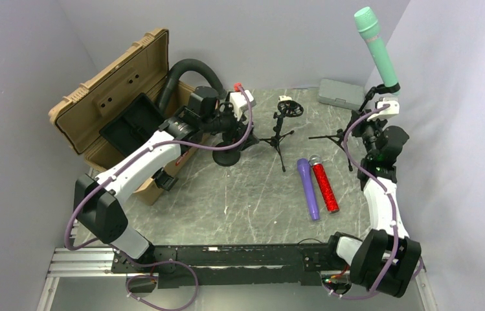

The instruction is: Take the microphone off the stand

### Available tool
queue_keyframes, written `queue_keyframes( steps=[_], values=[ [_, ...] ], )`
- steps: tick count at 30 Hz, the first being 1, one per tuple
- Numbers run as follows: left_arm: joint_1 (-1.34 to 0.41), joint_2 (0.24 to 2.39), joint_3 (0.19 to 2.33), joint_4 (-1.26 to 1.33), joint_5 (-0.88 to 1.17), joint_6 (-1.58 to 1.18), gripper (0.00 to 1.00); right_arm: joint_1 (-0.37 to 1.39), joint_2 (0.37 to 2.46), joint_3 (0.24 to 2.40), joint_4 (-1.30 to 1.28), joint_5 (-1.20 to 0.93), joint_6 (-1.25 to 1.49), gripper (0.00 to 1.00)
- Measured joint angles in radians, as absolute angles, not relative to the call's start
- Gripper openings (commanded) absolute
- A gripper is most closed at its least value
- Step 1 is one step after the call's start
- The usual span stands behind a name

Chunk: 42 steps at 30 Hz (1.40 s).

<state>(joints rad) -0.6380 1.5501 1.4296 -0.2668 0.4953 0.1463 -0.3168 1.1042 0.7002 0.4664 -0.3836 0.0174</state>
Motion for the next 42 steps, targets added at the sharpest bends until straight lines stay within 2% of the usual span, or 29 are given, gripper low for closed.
queue_keyframes(
  steps=[7,24,31,42],
  values=[
    [-0.629,1.545,1.431,-0.291,0.473,0.156,0.99,-0.300,1.013,0.770,0.336,-0.462,0.018,0.00],
    [-0.589,1.478,1.497,-0.365,0.425,0.178,0.99,-0.173,0.868,0.772,0.048,-0.768,-0.023,0.00],
    [-0.516,1.446,1.478,-0.384,0.472,0.162,0.99,-0.088,0.850,0.772,0.038,-0.868,-0.024,0.00],
    [-0.374,1.227,1.359,-0.424,0.575,0.201,0.99,0.119,0.866,0.754,0.063,-0.948,-0.031,0.00]
  ],
)
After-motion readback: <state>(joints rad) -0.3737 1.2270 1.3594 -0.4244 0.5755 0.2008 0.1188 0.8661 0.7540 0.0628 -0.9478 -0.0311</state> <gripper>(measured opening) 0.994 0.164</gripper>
